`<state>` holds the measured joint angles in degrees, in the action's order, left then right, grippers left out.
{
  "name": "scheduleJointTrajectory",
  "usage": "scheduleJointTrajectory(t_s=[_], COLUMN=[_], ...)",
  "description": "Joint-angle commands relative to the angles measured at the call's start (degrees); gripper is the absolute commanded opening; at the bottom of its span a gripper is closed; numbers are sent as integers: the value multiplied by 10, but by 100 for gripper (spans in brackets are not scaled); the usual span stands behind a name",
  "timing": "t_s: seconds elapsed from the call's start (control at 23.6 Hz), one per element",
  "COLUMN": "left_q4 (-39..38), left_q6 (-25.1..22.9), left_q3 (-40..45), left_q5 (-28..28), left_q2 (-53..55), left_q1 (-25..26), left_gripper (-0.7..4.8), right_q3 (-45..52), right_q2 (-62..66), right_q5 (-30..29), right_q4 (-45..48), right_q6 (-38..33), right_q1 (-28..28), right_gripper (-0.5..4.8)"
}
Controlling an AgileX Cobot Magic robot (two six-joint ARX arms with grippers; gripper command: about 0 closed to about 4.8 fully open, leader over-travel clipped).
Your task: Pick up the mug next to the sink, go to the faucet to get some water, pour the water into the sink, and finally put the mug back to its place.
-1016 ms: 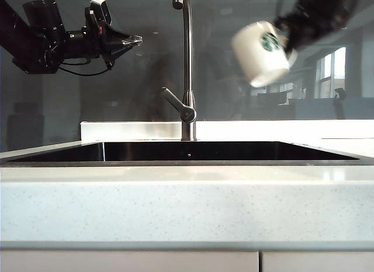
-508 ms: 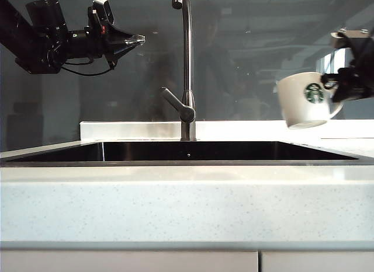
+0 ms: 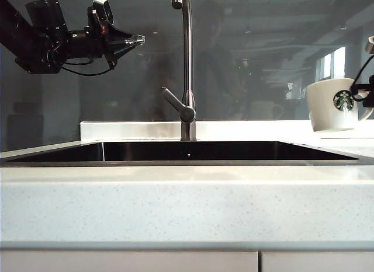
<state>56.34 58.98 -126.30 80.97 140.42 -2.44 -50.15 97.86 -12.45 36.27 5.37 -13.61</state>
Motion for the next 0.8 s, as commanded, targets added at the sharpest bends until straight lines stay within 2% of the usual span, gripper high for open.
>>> scheduleJointTrajectory(t_s=[0.04, 0.55, 0.8], left_q4=[5, 5, 5], left_q6=[2, 2, 2], left_q3=[-3, -3, -3], left_q5=[-2, -4, -15], left_q2=[-5, -5, -5], left_q1=[-1, -2, -2], left_gripper=[-4, -4, -4], right_q3=[-4, 0, 3], right_q2=[-1, 46, 64], right_q5=[-10, -10, -15], right_q4=[55, 120, 123], right_q6=[-9, -9, -24], right_q1=[-2, -1, -1], right_gripper=[-2, -2, -2])
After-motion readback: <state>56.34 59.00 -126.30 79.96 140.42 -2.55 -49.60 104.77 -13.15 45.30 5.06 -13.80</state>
